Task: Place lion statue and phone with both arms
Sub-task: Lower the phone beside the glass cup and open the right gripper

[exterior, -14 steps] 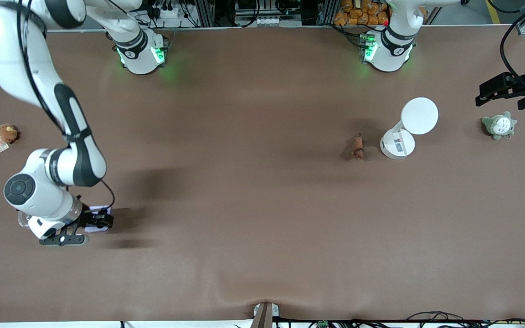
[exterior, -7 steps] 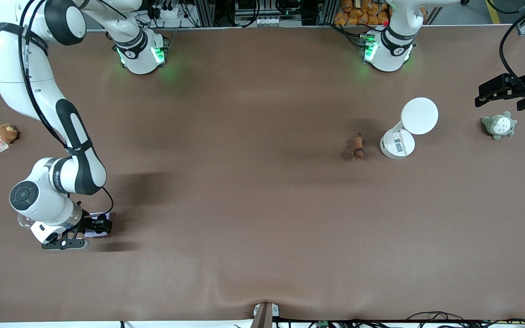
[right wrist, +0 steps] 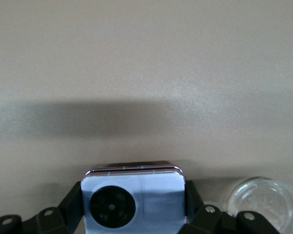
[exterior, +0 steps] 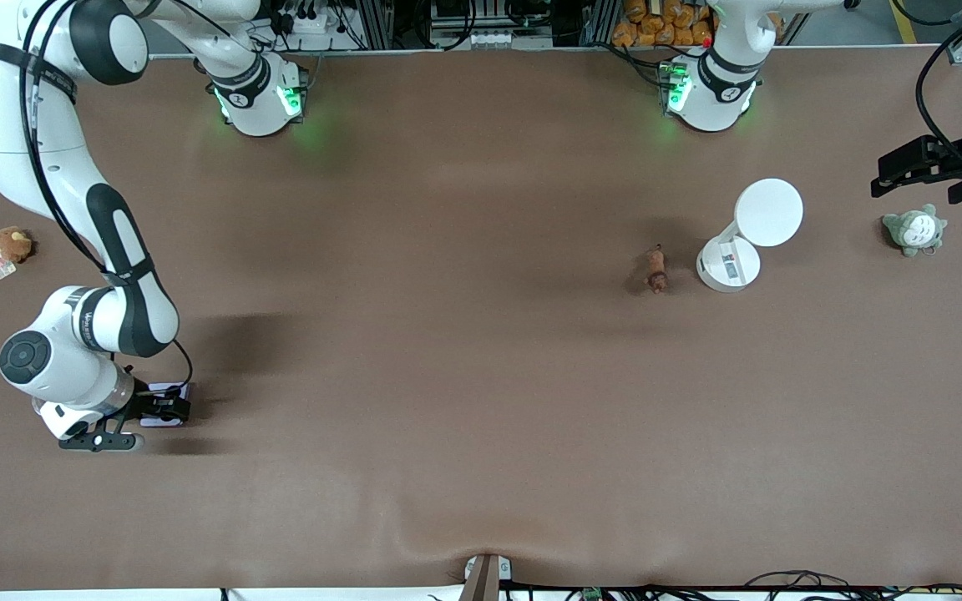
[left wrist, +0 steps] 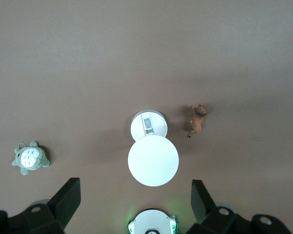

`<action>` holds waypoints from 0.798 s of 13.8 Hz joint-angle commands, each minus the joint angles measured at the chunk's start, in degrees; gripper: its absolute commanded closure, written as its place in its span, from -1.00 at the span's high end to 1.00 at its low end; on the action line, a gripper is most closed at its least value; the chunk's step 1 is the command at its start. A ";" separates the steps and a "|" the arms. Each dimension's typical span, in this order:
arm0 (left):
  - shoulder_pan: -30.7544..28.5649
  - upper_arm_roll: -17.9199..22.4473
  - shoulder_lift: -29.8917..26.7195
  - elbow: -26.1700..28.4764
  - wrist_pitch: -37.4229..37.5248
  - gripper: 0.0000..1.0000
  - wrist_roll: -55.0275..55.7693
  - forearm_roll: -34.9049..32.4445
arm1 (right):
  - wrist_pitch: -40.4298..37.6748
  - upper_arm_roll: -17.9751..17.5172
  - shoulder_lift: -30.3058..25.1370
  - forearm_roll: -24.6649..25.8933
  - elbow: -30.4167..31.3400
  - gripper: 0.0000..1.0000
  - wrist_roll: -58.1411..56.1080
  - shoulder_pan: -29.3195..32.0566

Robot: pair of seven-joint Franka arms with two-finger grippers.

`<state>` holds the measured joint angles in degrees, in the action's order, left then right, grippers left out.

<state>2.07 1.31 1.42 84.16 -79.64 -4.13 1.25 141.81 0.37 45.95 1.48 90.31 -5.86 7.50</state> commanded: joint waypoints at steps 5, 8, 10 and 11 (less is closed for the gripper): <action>0.21 0.10 0.33 -0.84 -0.08 1.00 0.35 0.33 | 0.13 -0.90 -0.15 -0.07 -0.66 1.00 0.59 0.58; 0.12 0.10 0.33 -0.84 -0.08 1.00 0.35 0.24 | -0.22 -0.99 -1.12 -0.07 -3.02 1.00 0.42 -0.21; 0.12 0.10 0.33 -0.84 0.01 1.00 0.35 0.24 | -0.39 -1.34 -4.00 0.01 -3.04 1.00 0.41 -0.82; 0.21 0.10 0.33 -0.84 0.01 1.00 0.17 0.24 | -1.61 -1.25 -6.37 0.01 -2.60 1.00 0.41 -1.17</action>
<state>2.09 1.30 1.43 84.16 -79.67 -4.13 1.25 142.30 -0.63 44.23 1.49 86.61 -5.86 6.93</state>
